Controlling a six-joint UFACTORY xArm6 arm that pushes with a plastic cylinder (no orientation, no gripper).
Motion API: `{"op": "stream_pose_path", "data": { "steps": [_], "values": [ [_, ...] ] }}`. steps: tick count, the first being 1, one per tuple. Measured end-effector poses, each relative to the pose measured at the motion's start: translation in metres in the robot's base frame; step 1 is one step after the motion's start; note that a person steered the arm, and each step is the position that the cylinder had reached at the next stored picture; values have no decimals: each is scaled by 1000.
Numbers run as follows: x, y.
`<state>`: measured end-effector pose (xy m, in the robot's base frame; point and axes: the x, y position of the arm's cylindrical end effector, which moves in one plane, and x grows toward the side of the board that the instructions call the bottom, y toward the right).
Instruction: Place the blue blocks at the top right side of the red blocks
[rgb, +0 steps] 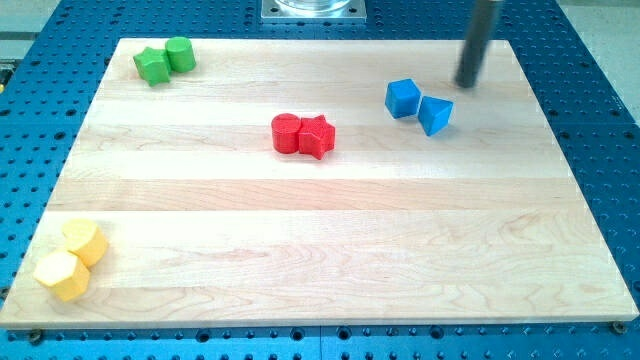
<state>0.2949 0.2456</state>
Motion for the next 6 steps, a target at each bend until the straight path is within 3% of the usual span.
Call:
{"op": "stream_pose_path", "data": {
  "steps": [1, 2, 3, 4, 5, 6],
  "values": [
    [81, -3],
    [70, -77],
    [13, -126],
    [6, -131],
    [5, -90],
    [47, -81]
  ]
}}
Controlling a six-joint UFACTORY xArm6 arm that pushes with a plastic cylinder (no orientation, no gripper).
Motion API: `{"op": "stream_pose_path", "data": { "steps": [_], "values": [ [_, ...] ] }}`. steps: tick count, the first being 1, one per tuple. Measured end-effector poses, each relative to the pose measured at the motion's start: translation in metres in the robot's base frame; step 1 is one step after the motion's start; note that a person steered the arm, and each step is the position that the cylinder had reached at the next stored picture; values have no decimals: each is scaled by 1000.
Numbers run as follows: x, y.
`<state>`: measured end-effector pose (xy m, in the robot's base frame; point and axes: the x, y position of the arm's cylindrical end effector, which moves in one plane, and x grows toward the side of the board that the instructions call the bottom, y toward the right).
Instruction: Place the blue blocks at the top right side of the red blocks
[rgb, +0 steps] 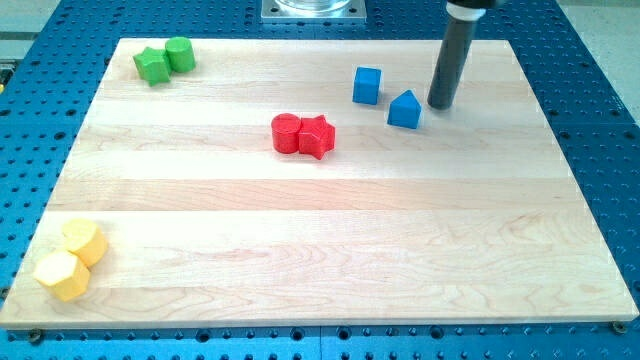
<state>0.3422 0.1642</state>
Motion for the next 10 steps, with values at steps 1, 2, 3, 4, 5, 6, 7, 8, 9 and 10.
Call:
{"op": "stream_pose_path", "data": {
  "steps": [1, 2, 3, 4, 5, 6, 7, 8, 9, 10],
  "values": [
    [15, -54],
    [-3, -83],
    [21, -65],
    [68, -53],
    [62, -105],
    [4, -110],
    [-18, -109],
    [76, -111],
    [192, -193],
    [262, -308]
  ]
}}
